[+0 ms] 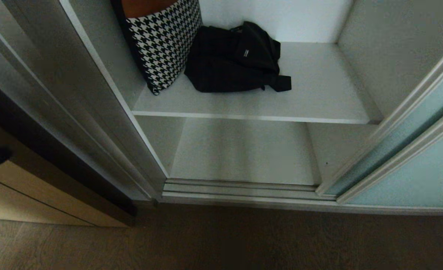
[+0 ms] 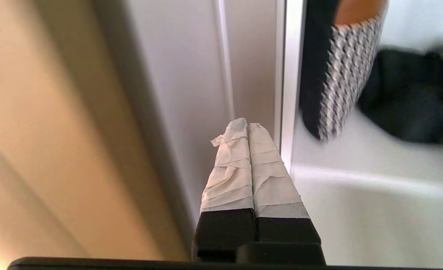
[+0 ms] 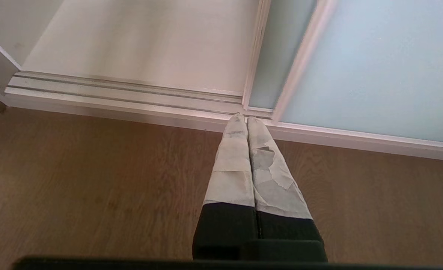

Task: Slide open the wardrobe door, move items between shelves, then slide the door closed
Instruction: Open the door

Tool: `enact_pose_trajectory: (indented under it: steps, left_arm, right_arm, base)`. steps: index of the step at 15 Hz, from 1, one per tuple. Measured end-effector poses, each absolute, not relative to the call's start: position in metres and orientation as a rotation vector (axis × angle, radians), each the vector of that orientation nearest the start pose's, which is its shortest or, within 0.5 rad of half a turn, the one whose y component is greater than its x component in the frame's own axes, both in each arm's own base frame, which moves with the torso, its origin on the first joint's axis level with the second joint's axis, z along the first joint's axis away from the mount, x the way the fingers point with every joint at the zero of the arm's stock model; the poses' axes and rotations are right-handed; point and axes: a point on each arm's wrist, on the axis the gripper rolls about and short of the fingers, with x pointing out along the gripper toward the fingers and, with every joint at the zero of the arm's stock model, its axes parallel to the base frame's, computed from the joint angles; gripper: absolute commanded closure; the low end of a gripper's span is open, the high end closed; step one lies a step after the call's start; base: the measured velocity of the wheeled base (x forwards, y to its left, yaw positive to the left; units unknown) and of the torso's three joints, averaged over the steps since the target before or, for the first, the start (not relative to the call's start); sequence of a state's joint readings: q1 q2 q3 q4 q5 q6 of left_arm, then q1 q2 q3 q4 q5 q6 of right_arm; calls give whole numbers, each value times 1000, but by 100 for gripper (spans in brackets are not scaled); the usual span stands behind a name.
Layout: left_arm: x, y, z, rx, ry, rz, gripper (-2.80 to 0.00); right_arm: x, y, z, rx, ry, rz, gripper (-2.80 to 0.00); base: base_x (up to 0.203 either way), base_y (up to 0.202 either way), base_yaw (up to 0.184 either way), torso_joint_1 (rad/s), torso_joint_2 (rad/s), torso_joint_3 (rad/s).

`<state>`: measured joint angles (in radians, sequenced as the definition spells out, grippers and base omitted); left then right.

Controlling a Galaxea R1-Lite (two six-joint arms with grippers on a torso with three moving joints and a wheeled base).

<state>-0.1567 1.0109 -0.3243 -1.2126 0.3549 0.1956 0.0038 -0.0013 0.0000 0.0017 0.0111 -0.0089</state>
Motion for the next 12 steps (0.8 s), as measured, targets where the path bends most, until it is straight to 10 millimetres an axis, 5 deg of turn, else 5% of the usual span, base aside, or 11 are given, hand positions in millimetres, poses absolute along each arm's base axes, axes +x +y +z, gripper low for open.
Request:
enact_pose_trajectory:
  steps: [5,12]
  left_arm:
    - [40,2,198,48,-432,236,0]
    - [-17,6,143,64,-423,267,0]
  right_arm:
    - [-23,0,75,-9,0,15,0]
    - [-23,0,75,-9,0,16,0]
  base:
    - [0,0,0,0,0,0]
    - [0,0,0,0,0,0]
